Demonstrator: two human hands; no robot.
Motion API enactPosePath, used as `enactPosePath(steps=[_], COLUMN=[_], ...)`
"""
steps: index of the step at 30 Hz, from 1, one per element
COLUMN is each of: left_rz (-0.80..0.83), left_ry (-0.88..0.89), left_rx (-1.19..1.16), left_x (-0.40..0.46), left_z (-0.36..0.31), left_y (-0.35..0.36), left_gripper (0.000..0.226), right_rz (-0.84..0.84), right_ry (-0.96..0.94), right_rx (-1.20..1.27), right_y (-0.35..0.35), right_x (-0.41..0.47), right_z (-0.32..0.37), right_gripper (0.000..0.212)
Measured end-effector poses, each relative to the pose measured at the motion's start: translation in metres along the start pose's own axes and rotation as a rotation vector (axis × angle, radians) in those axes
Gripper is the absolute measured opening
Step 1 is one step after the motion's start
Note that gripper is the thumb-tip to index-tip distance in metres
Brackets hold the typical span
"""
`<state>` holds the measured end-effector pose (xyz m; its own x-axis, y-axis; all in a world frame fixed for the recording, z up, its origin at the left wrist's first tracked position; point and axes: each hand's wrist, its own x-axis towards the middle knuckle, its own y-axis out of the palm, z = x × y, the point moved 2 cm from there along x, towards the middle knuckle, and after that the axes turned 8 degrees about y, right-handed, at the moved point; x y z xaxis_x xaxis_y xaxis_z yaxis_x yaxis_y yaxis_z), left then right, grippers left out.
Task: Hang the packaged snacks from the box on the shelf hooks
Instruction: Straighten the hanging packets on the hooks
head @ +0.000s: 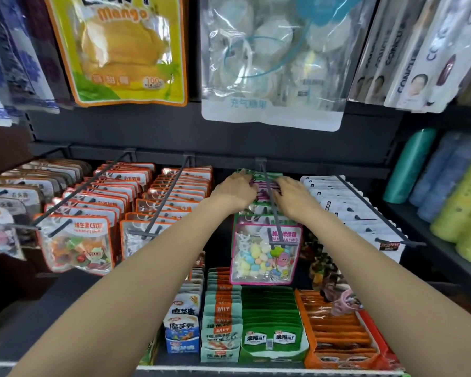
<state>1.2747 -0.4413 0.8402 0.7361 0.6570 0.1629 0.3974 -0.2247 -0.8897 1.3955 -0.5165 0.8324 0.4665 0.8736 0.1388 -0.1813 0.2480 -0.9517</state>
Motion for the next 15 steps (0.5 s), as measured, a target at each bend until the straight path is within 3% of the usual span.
enactPosePath(steps=[5, 15], left_rz=[0.053, -0.151], left_ry=[-0.040, 0.014], left_rx=[-0.042, -0.265], left_x=[0.007, -0.023], left_z=[0.012, -0.004], left_y=[0.007, -0.005], left_gripper=[0.053, 0.048], right_rz=[0.054, -0.010], right_ry=[0.028, -0.003], right_rx=[0.015, 0.219], right_y=[0.005, -0.013], right_x=[0.006, -0.026], right_z=[-0.003, 0.004], right_gripper=[0.053, 0.048])
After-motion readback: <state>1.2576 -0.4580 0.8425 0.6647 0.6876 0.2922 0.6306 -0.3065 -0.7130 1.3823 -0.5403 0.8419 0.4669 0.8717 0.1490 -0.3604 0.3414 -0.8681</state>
